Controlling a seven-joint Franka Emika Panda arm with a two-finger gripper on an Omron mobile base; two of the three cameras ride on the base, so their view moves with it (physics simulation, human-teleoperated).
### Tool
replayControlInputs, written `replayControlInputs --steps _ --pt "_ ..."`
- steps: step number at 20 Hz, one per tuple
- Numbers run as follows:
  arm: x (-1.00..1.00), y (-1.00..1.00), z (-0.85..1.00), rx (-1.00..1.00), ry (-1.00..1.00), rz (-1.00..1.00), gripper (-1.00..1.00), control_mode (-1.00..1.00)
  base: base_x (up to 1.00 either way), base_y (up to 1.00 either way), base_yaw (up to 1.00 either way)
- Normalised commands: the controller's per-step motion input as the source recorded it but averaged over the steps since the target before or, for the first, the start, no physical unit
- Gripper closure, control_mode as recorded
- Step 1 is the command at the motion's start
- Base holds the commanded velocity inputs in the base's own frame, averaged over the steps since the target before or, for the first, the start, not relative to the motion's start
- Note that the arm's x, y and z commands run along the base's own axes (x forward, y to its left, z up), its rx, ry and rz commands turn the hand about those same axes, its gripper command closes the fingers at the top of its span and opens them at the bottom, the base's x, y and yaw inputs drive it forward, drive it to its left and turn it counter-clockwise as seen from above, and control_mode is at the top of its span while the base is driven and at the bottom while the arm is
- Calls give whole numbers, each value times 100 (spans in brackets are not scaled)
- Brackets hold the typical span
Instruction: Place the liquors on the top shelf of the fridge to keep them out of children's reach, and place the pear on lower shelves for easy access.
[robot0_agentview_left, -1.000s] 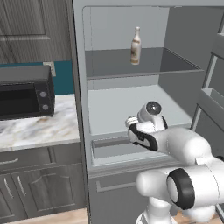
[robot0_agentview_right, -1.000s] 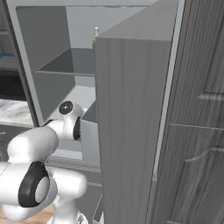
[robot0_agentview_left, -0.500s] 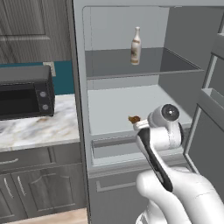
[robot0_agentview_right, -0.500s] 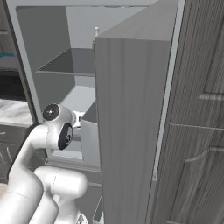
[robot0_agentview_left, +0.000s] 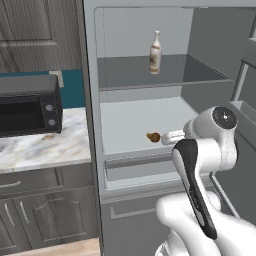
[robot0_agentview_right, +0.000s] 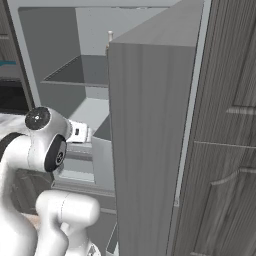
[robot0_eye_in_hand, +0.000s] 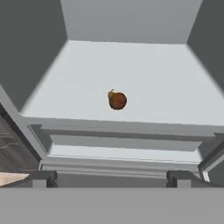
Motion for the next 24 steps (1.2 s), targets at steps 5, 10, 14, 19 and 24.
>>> replayControlInputs --steps 5,10,14,19,24 --pt "-65 27 13 6 0 0 -100 -100 0 0 0" --pt "-34 8 0 -1 1 0 -100 -100 0 0 0" --pt "-31 0 1 0 0 0 -100 -100 0 0 0" --pt "-31 0 0 0 0 -1 -100 -100 0 0 0" --pt "-28 0 0 -1 0 -2 -100 -100 0 0 0"
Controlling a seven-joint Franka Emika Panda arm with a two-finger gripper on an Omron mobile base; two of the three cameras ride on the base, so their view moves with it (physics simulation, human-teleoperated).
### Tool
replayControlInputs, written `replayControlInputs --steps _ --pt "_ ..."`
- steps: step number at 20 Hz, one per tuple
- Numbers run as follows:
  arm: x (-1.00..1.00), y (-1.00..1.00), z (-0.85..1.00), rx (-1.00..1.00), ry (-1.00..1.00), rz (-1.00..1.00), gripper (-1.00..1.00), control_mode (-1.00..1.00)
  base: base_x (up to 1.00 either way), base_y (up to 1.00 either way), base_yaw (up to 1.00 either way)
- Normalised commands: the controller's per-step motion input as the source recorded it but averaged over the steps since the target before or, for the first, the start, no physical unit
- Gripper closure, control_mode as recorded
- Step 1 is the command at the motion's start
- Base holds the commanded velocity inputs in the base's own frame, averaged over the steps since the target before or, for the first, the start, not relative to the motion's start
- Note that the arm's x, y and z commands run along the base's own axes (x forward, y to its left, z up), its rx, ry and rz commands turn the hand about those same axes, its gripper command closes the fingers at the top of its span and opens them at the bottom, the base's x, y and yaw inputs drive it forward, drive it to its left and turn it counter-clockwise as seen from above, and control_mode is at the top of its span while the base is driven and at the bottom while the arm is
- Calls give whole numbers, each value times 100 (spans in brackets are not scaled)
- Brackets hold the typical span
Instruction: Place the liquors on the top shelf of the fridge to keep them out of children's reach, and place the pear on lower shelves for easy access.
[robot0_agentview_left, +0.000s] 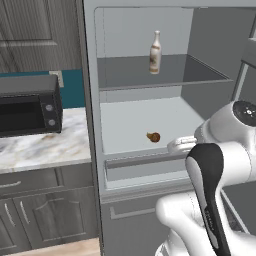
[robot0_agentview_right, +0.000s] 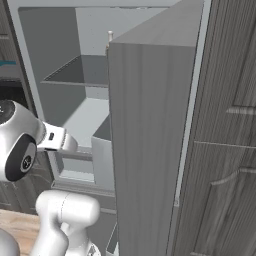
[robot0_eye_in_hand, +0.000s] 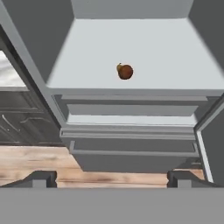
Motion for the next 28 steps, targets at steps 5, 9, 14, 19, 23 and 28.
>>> replayControlInputs --steps 5,9,14,19,23,28 --pt "-12 0 0 0 0 0 -100 100 -30 0 0" --pt "0 0 0 0 0 0 -100 100 -65 14 0" --pt "0 0 0 0 0 0 -100 100 -34 77 0" --pt "0 0 0 0 0 0 -100 100 0 100 0" --pt "0 0 0 0 0 0 -100 100 4 100 0" --pt "0 0 0 0 0 0 -100 100 21 100 0"
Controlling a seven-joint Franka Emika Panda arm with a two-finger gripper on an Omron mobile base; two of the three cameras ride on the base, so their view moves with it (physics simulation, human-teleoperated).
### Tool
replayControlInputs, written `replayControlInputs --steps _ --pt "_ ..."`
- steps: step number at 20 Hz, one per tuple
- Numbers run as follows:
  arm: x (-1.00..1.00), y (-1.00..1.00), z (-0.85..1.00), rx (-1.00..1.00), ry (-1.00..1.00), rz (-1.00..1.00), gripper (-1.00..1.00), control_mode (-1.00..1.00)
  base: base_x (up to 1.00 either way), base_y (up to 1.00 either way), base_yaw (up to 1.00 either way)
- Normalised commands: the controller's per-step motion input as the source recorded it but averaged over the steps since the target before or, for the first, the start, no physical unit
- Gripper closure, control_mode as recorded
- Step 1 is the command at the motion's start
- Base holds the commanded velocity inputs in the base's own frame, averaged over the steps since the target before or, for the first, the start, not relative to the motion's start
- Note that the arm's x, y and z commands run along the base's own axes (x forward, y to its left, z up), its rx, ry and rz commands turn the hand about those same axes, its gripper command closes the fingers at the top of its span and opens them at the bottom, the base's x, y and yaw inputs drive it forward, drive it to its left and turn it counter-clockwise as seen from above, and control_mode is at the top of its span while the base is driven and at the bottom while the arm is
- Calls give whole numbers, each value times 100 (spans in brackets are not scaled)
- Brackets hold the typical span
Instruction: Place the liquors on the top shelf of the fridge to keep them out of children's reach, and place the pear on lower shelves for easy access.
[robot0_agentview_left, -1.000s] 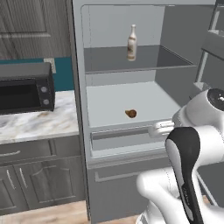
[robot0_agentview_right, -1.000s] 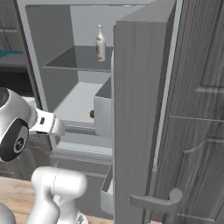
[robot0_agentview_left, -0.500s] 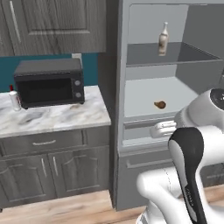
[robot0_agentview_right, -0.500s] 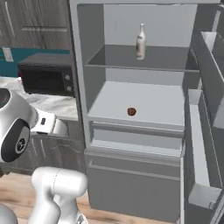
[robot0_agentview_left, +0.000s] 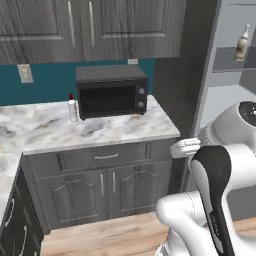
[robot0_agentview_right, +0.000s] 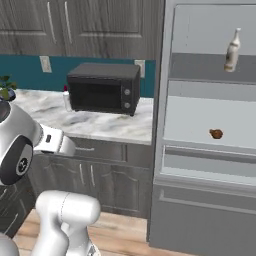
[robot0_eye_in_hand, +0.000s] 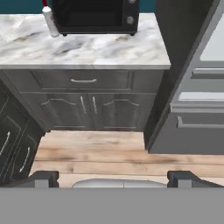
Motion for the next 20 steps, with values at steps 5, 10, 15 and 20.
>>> replayControlInputs --steps 5,10,15,20 --pt "0 0 0 0 0 0 -100 100 46 100 0" --pt "0 0 0 0 0 0 -100 100 60 67 -3" --pt "0 0 0 0 0 0 -100 100 66 23 -8" --pt "0 0 0 0 0 0 -100 100 64 14 -7"
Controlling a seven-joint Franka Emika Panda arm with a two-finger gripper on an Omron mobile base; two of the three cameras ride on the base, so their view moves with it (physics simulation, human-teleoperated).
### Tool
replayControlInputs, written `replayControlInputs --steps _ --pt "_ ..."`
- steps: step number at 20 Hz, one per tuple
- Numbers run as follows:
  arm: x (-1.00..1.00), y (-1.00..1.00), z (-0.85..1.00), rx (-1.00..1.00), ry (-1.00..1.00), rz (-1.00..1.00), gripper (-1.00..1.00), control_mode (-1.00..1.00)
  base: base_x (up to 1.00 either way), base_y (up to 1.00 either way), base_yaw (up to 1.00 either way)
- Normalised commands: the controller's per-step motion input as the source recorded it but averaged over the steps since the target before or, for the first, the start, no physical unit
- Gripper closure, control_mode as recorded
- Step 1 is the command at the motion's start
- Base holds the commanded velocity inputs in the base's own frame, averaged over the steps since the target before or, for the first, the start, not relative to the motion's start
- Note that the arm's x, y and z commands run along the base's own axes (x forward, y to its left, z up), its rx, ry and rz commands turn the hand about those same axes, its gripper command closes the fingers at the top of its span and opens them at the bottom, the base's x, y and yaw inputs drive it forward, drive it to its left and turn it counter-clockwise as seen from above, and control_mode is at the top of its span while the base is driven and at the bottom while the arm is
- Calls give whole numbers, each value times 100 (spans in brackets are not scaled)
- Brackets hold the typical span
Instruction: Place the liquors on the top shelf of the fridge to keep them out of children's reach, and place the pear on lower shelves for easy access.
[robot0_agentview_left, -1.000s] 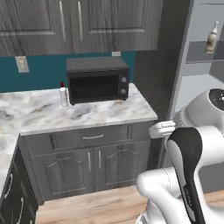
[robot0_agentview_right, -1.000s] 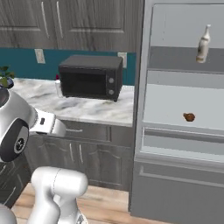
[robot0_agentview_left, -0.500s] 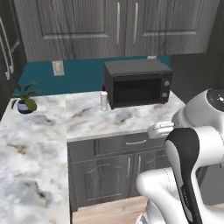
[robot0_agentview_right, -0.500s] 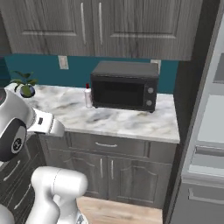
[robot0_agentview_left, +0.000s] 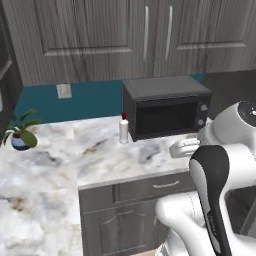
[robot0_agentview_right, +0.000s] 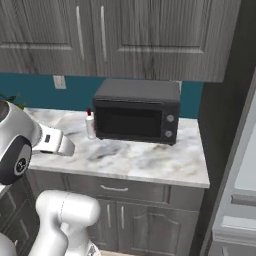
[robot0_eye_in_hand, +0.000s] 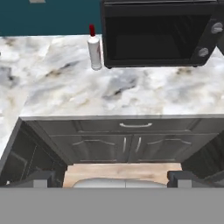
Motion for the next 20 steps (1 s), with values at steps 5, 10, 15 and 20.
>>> replayControlInputs --steps 5,10,15,20 --pt "0 0 0 0 0 0 -100 100 53 34 -7" --pt "0 0 0 0 0 0 -100 100 44 50 -7" --pt "0 0 0 0 0 0 -100 100 39 46 -6" --pt "0 0 0 0 0 0 -100 100 39 20 -5"
